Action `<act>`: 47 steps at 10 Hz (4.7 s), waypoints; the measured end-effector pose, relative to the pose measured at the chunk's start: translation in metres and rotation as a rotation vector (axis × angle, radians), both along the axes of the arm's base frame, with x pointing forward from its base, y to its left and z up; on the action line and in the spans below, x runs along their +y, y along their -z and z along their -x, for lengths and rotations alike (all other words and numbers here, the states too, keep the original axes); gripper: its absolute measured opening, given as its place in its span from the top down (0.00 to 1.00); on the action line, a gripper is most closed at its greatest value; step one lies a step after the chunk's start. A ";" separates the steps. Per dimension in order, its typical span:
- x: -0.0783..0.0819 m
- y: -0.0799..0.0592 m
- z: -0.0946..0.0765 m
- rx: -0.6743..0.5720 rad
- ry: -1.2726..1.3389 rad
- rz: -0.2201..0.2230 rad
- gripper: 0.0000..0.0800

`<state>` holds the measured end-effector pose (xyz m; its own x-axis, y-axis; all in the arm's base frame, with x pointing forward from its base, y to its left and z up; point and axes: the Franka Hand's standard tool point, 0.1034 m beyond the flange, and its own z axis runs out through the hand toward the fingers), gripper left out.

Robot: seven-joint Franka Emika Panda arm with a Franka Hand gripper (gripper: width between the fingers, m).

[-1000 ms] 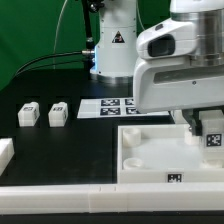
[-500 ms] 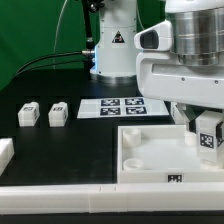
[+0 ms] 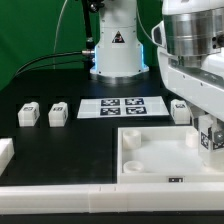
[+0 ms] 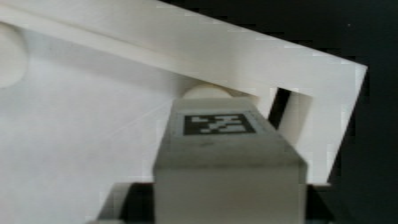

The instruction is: Assemble one leg

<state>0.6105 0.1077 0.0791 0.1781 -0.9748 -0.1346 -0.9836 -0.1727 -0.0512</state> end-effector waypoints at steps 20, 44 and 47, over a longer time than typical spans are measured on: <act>0.009 0.003 0.003 -0.194 -1.480 0.043 0.22; 0.021 0.007 0.008 -0.023 0.065 -0.045 0.62; 0.022 0.008 0.008 -0.031 0.009 -0.042 0.23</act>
Offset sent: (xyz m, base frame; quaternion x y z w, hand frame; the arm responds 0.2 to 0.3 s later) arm 0.0000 0.0000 0.0000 0.0000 0.0000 -0.0899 0.9960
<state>0.6023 0.1294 0.0715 0.1739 -0.9700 -0.1702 -0.9830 -0.1607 -0.0886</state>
